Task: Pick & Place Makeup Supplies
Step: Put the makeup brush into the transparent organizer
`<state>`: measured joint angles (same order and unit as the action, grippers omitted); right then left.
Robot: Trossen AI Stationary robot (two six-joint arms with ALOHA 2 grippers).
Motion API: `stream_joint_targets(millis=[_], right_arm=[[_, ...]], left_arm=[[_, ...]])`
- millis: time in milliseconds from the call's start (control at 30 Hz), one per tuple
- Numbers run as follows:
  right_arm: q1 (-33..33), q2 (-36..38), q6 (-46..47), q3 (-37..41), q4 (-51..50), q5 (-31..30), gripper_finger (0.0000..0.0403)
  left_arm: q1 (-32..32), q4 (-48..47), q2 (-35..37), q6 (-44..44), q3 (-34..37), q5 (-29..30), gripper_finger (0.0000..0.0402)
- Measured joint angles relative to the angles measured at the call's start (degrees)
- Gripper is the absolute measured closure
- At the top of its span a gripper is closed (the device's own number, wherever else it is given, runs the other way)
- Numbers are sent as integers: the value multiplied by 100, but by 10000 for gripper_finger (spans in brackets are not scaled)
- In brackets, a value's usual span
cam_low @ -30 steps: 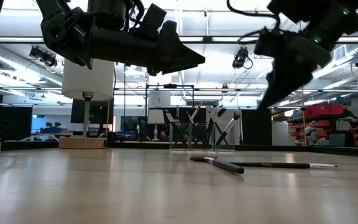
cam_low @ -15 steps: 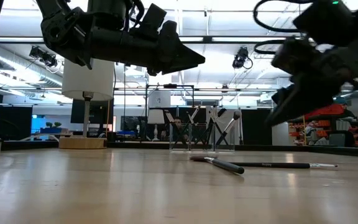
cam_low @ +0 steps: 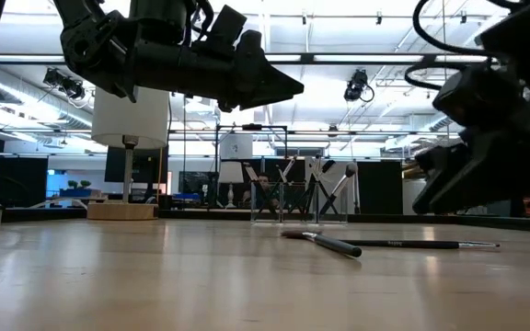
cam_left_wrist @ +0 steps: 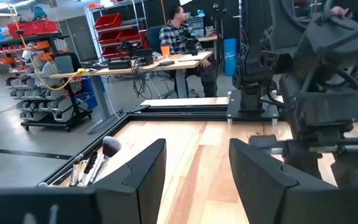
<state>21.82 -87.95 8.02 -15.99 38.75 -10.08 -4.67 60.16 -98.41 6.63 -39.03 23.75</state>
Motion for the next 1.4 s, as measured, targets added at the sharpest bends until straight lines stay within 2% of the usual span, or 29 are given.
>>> stream_joint_targets(millis=[400, 533, 633, 733, 867, 967, 1033, 1167, 1267, 1400], right_arm=[[46, -1307, 457, -9, 1176, -47, 232], [46, -1618, 421, -23, 1410, -85, 227], [34, -1659, 435, -50, 1377, -211, 247], [22, -1663, 260, -50, 1326, -300, 292], [-89, -1663, 218, -40, 1328, -303, 370], [-216, -1663, 198, -44, 1349, -178, 389], [-280, -1656, 203, -44, 1345, -112, 383], [-334, -1617, 150, -123, 1280, 5, 388], [-341, -1533, 5, -188, 1171, -2, 396], [-348, -1307, -115, -205, 985, -72, 395]], left_arm=[[1, -3, 0, -9, 0, 2, 220], [1, -2, 0, -9, 0, 0, 220], [1, -4, 0, -28, 0, 1, 220], [-7, -8, 0, -480, 0, -153, 220], [107, -128, 4, -1272, -10, -1304, 220], [151, -1067, 2, -1676, -347, -1944, 220], [119, -2154, -16, -1667, -818, -1913, 220], [24, -4331, -487, -1394, -2103, -1698, 220], [-25, -5295, -951, -1214, -2961, -1846, 220], [-84, -6165, -1475, -1355, -3660, -2150, 220]])
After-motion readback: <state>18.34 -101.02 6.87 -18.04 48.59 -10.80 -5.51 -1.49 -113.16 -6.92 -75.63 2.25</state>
